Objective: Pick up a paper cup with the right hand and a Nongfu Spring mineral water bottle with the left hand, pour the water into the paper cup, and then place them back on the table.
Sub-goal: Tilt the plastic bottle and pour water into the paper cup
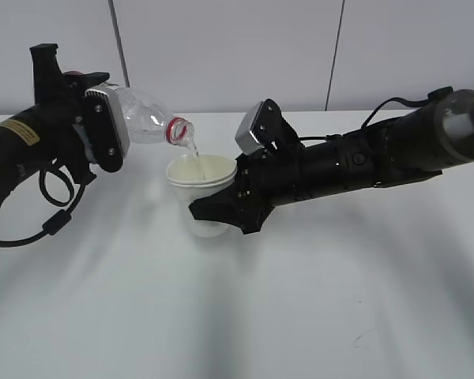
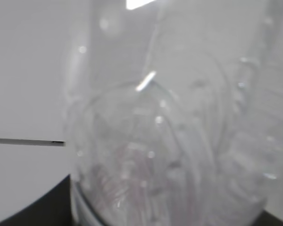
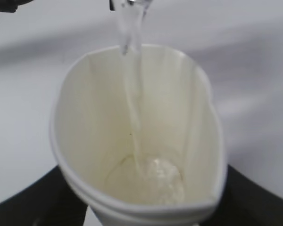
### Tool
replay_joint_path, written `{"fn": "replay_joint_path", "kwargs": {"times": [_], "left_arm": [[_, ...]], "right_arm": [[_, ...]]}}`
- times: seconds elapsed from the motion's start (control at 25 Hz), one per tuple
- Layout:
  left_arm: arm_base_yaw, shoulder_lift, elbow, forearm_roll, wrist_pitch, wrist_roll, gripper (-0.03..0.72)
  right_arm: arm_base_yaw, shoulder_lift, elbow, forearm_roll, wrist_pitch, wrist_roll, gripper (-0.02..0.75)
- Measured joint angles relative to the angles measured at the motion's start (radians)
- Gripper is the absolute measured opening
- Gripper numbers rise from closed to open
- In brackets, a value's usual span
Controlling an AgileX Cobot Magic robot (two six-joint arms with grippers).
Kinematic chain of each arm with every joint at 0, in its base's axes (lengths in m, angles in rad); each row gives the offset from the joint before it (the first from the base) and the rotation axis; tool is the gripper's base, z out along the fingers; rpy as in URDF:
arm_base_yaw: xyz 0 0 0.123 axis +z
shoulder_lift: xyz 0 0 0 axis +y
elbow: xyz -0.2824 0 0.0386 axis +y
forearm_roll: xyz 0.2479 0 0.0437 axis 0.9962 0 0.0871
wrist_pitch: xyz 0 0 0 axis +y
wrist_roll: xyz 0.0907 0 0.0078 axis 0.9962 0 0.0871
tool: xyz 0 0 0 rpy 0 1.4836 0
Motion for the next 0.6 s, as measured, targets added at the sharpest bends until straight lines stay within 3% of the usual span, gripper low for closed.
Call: {"fn": "replay_joint_path", "kwargs": {"times": [0.6], "left_arm": [[0.000, 0.000, 0.000, 0.000, 0.000, 0.007, 0.365]], "right_arm": [[0.000, 0.000, 0.000, 0.000, 0.002, 0.000, 0.453]]}}
